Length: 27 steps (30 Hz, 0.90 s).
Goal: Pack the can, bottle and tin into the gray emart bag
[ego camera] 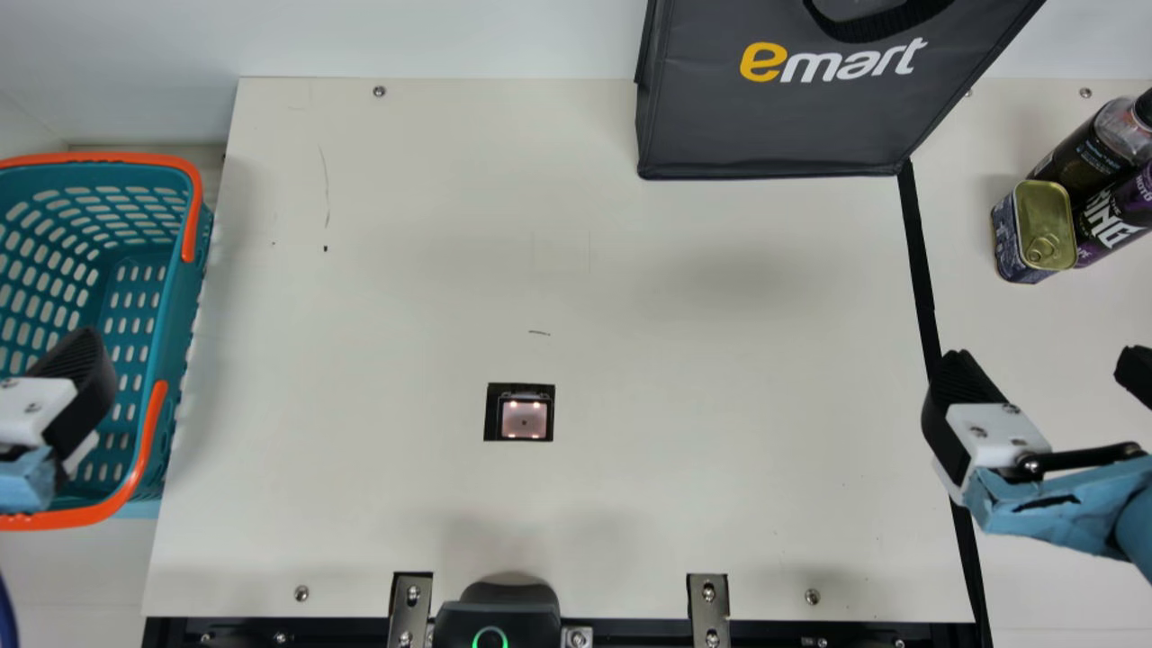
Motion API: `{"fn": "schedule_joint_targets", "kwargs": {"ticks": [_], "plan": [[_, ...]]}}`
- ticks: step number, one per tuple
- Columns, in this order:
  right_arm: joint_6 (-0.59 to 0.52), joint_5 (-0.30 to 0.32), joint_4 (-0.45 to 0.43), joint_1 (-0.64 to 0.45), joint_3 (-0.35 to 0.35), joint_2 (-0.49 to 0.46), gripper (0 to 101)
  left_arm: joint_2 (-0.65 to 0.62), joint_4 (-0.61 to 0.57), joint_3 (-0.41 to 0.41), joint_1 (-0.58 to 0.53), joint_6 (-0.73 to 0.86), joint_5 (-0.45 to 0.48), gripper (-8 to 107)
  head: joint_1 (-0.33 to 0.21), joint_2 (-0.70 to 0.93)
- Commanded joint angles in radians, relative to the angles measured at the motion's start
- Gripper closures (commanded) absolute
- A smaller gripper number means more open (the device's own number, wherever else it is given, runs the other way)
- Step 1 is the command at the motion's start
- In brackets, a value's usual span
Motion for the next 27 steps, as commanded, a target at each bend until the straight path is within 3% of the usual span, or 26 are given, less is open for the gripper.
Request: {"fn": "schedule_joint_targets", "kwargs": {"ticks": [1, 2, 13, 27], "plan": [[0.000, 0.000, 0.000, 0.000, 0.000, 0.000, 11, 0.000, 0.000, 0.000, 0.000, 0.000, 0.000, 9, -0.032, -0.022], [0.000, 0.000, 0.000, 0.000, 0.000, 0.000, 11, 0.000, 0.000, 0.000, 0.000, 0.000, 0.000, 9, -0.077, -0.067], [0.000, 0.000, 0.000, 0.000, 0.000, 0.000, 11, 0.000, 0.000, 0.000, 0.000, 0.000, 0.000, 9, -0.322, -0.320], [0.000, 0.000, 0.000, 0.000, 0.000, 0.000, 11, 0.000, 0.000, 0.000, 0.000, 0.000, 0.000, 9, -0.322, -0.320]]}}
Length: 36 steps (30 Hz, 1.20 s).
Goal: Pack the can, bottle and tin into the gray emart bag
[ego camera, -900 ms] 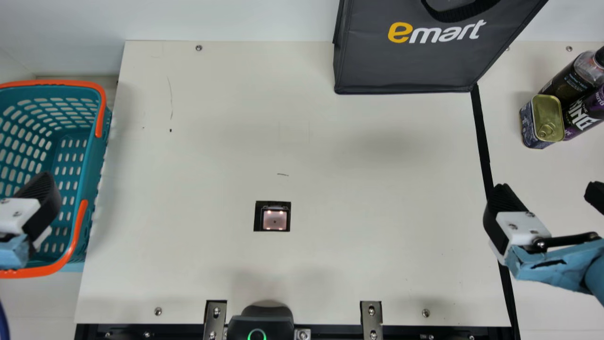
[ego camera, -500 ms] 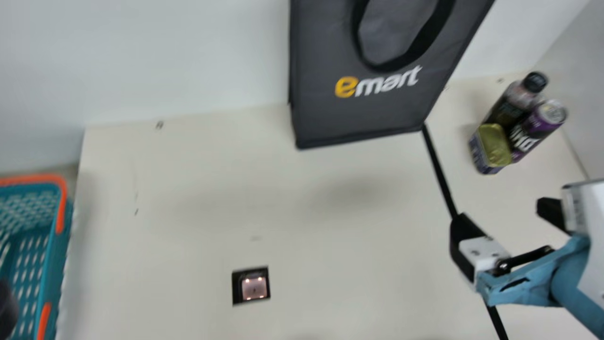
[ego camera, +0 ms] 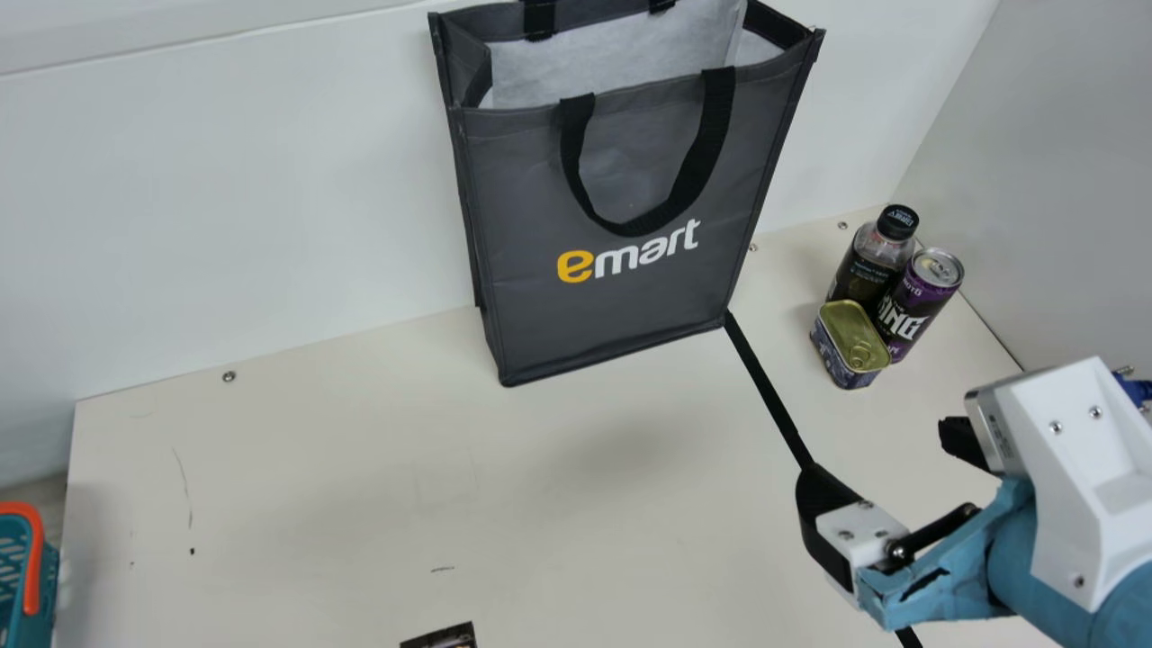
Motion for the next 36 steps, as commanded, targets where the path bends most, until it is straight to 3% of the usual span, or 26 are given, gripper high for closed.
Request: {"fn": "schedule_joint_targets", "kwargs": {"ticks": [1, 36], "plan": [[0.000, 0.000, 0.000, 0.000, 0.000, 0.000, 11, 0.000, 0.000, 0.000, 0.000, 0.000, 0.000, 9, -0.023, -0.001], [0.000, 0.000, 0.000, 0.000, 0.000, 0.000, 11, 0.000, 0.000, 0.000, 0.000, 0.000, 0.000, 9, -0.023, -0.001]]}}
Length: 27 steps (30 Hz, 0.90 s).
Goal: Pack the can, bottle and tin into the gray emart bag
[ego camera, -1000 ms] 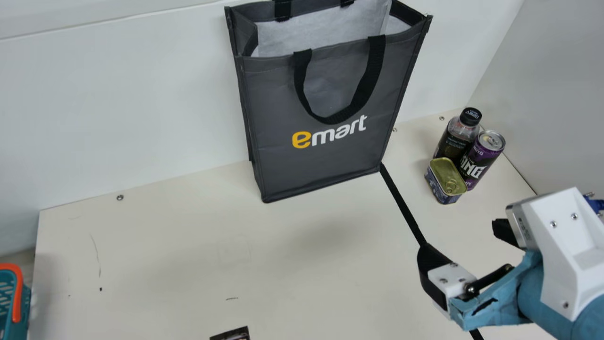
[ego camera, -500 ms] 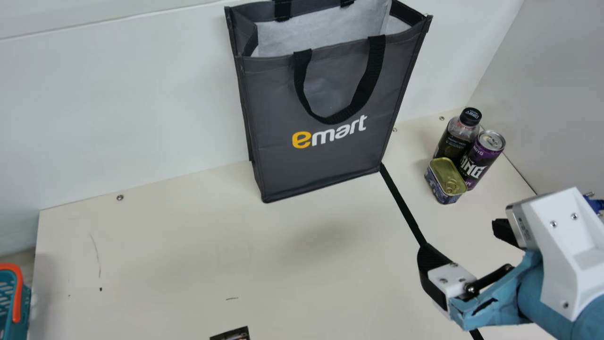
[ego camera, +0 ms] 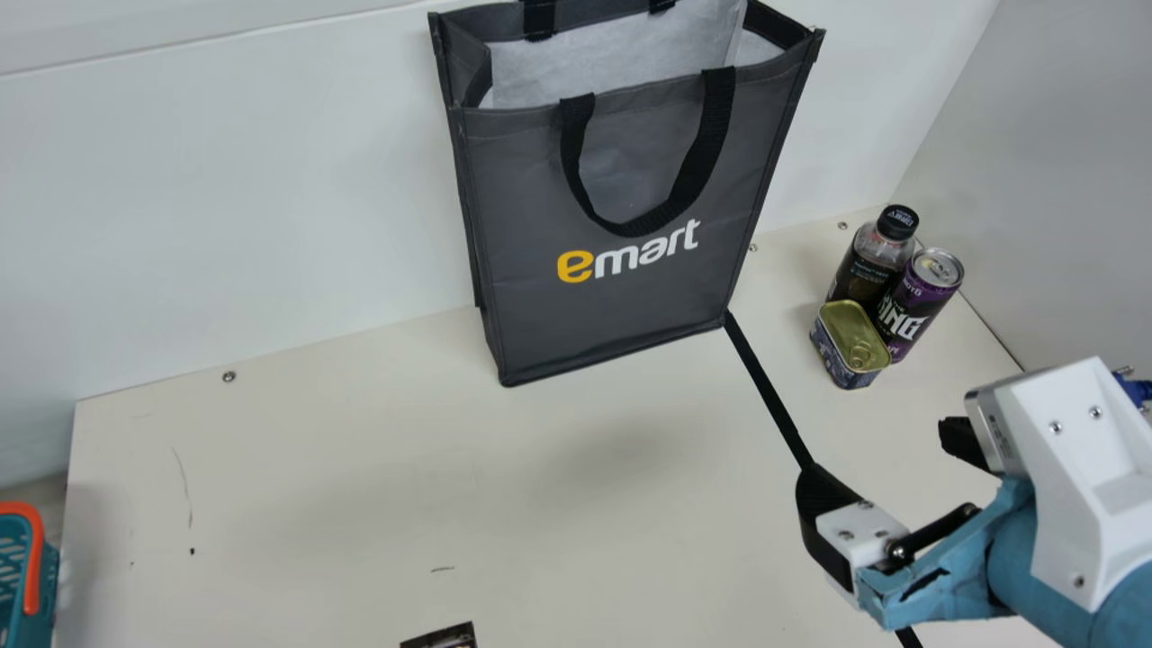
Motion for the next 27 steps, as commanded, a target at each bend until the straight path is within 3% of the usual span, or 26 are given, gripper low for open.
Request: {"fn": "schedule_joint_targets", "kwargs": {"ticks": [1, 9, 27], "plan": [[0.000, 0.000, 0.000, 0.000, 0.000, 0.000, 11, 0.000, 0.000, 0.000, 0.000, 0.000, 0.000, 9, -0.023, -0.001], [0.001, 0.002, -0.008, 0.005, -0.031, 0.019, 11, 0.000, 0.000, 0.000, 0.000, 0.000, 0.000, 9, -0.023, -0.001], [-0.006, 0.005, -0.063, 0.051, -0.206, 0.139, 11, 0.000, 0.000, 0.000, 0.000, 0.000, 0.000, 9, -0.023, -0.001]]}}
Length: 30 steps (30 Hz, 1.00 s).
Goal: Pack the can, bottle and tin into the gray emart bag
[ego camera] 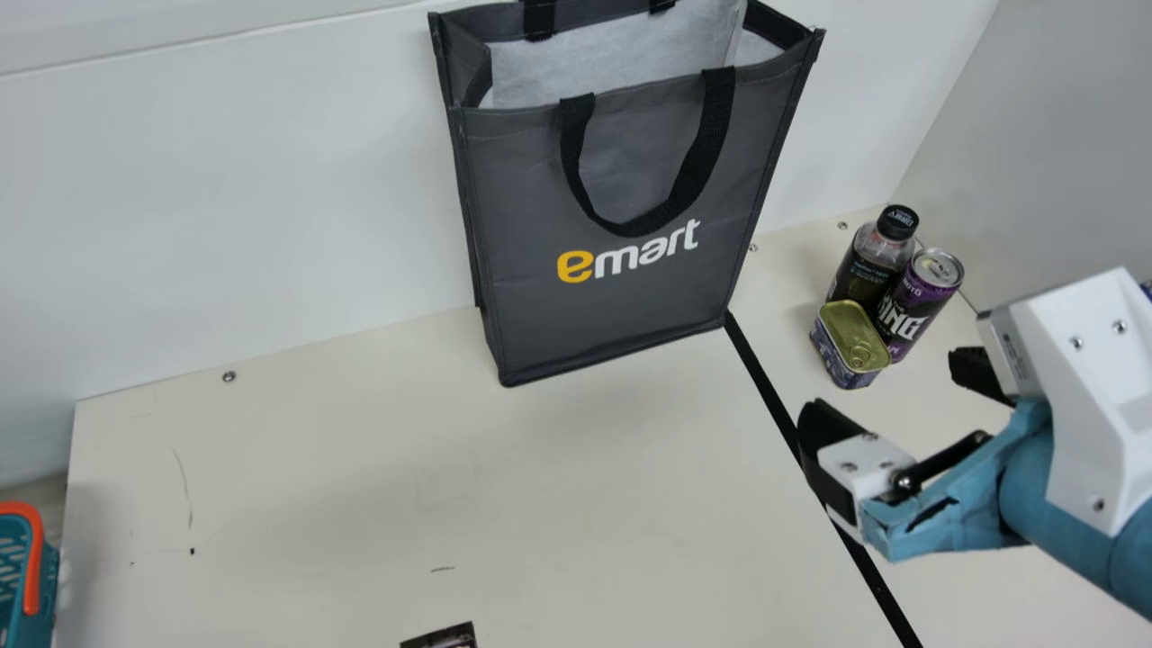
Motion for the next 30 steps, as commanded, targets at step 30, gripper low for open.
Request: {"fn": "schedule_joint_targets", "kwargs": {"ticks": [30], "plan": [[-0.123, -0.001, -0.063, 0.024, -0.368, 0.251, 11, 0.000, 0.000, 0.000, 0.000, 0.000, 0.000, 9, -0.023, -0.002]]}}
